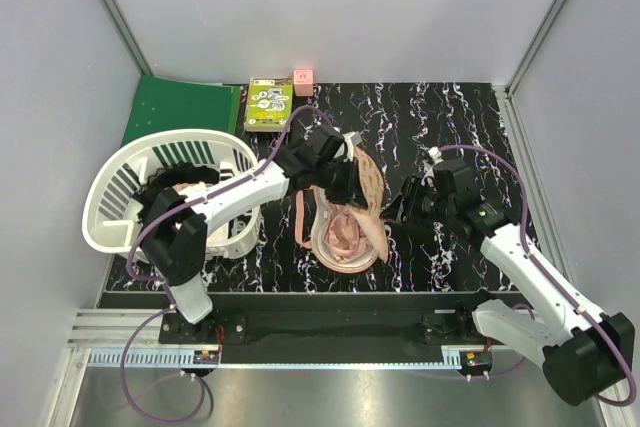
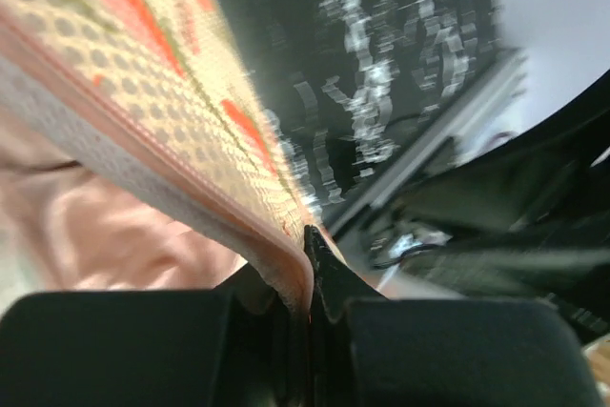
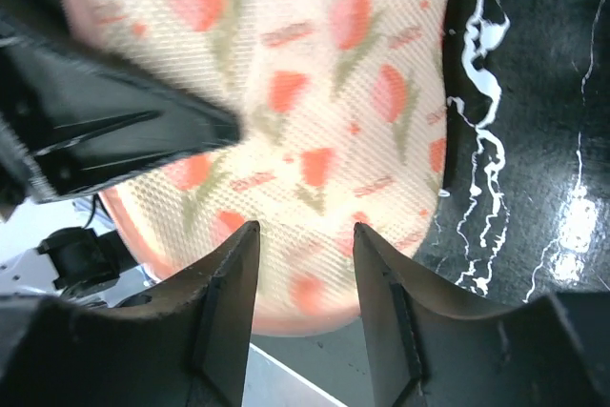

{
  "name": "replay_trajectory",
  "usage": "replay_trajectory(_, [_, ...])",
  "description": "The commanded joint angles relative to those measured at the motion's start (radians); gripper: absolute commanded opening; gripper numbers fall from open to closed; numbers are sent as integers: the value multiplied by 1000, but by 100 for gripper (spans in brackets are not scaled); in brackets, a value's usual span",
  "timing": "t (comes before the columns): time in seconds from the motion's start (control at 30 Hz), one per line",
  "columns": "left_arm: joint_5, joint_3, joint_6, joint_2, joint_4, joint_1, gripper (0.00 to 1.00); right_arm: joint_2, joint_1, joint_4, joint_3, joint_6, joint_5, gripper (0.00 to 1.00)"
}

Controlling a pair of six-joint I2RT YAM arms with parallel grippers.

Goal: Place the bra in the laundry bag and zip it closed

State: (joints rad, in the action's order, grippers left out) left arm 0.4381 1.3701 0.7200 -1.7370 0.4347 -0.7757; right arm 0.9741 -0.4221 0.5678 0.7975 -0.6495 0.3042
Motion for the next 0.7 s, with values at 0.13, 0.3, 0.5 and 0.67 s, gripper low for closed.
replay_trajectory(0.13, [-113, -108, -223, 94, 130, 78, 14, 87, -6, -88, -47, -53, 10, 56])
replay_trajectory(0.3, [-194, -155, -272, 90, 147, 90, 20, 156, -6, -233, -115, -73, 81, 61])
replay_trajectory(0.5, [-274, -178, -294, 53, 151, 92, 22, 282, -6, -367, -135, -41, 159, 74])
replay_trajectory(0.67, [-372, -200, -314, 70, 157, 92, 35, 370, -7, -433, -130, -10, 199, 81])
